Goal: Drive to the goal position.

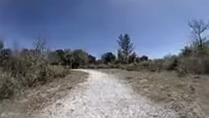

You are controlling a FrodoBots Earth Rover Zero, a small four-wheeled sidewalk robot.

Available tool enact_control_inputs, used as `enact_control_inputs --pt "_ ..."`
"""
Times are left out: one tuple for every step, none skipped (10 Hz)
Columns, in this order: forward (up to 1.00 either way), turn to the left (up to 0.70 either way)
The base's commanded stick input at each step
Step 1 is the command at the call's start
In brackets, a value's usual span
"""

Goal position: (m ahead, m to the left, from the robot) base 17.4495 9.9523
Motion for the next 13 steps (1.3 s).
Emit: enact_control_inputs --pt "0.7 0.0" --pt "0.7 0.0" --pt "0.7 0.0" --pt "0.7 0.0" --pt "0.7 0.0" --pt "0.7 0.0" --pt "0.7 0.0" --pt "0.7 0.0" --pt "0.7 0.0" --pt "0.7 0.0" --pt "0.7 0.0" --pt "0.7 0.0" --pt "0.7 0.0"
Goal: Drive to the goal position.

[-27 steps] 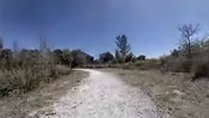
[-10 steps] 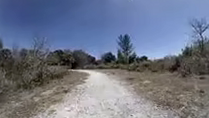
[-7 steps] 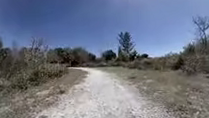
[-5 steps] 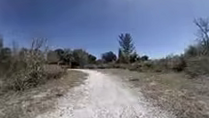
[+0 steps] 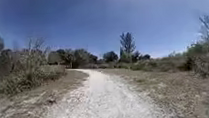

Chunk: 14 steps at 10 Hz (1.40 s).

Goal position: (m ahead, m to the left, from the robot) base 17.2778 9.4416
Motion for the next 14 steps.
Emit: enact_control_inputs --pt "0.7 0.0" --pt "0.7 0.0" --pt "0.7 0.0" --pt "0.7 0.0" --pt "0.7 0.0" --pt "0.7 0.0" --pt "0.7 0.0" --pt "0.7 0.0" --pt "0.7 0.0" --pt "0.7 0.0" --pt "0.7 0.0" --pt "0.7 0.0" --pt "0.7 0.0" --pt "0.7 0.0"
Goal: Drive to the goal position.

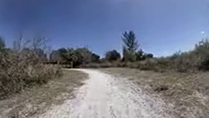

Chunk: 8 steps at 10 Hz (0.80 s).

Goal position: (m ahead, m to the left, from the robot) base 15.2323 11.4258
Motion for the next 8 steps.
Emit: enact_control_inputs --pt "0.7 0.0" --pt "0.7 0.0" --pt "0.7 0.0" --pt "0.7 0.0" --pt "0.7 0.0" --pt "0.7 0.0" --pt "0.7 -0.06" --pt "0.7 -0.15"
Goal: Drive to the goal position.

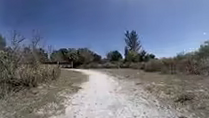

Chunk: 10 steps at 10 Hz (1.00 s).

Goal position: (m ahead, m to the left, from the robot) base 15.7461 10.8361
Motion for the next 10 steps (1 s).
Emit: enact_control_inputs --pt "0.7 -0.24" --pt "0.7 -0.32" --pt "0.7 -0.08" --pt "0.7 0.0" --pt "0.7 0.0" --pt "0.7 0.0" --pt "0.7 0.0" --pt "0.7 0.0" --pt "0.7 0.0" --pt "0.7 0.0"
